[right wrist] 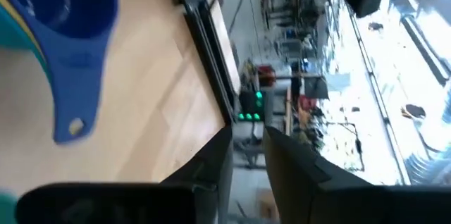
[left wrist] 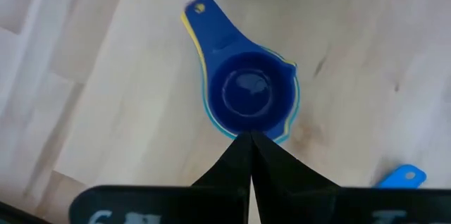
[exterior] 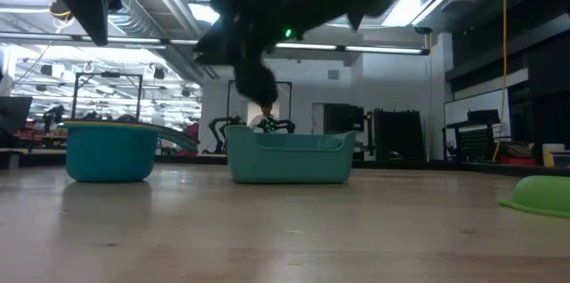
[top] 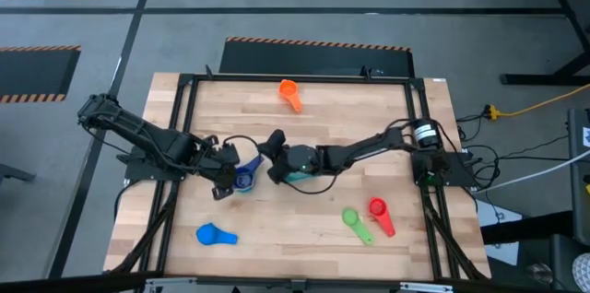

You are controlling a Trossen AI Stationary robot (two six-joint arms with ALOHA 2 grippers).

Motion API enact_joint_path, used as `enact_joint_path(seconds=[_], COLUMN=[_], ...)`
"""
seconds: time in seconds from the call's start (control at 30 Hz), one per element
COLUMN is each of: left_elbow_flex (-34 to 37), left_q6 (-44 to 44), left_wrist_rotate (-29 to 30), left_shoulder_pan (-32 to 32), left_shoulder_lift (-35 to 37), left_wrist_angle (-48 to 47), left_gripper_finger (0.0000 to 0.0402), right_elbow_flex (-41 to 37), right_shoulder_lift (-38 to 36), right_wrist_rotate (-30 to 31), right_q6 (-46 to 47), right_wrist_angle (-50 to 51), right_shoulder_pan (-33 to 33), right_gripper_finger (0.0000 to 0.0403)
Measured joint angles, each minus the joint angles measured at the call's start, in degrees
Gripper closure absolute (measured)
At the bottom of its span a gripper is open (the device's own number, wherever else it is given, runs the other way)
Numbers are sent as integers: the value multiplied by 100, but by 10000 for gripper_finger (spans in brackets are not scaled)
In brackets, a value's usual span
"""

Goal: Nest measuring cups in basket
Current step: Stack the orange measuring cup on top of the dark blue measuring cup

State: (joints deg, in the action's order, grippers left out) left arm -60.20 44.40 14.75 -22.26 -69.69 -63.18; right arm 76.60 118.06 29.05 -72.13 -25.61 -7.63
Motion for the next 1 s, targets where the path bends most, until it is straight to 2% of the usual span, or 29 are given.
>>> enact_joint_path(seconds=[0.2,0.37,0.53,0.67,0.8,1.0], left_elbow_flex=[0,0,0,0,0,0], left_q6=[-5,-527,-1290,-2016,-2820,-3778], left_wrist_rotate=[682,1364,1916,1969,1974,1848], left_shoulder_pan=[0,2,256,698,1259,1973], left_shoulder_lift=[0,0,0,0,0,0], left_wrist_angle=[42,240,732,1142,1609,2213], left_gripper_finger=[401,399,367,329,297,288], right_elbow_flex=[0,0,1,2,2,2], right_shoulder_lift=[-838,-1691,-2413,-2747,-2839,-2775], right_wrist_rotate=[433,435,450,451,438,432], right_q6=[342,1400,2460,3305,4326,5776], right_wrist_angle=[1141,2170,3049,3498,3525,3743], right_shoulder_pan=[-71,6,257,549,942,1615], right_gripper_finger=[316,316,316,316,316,316])
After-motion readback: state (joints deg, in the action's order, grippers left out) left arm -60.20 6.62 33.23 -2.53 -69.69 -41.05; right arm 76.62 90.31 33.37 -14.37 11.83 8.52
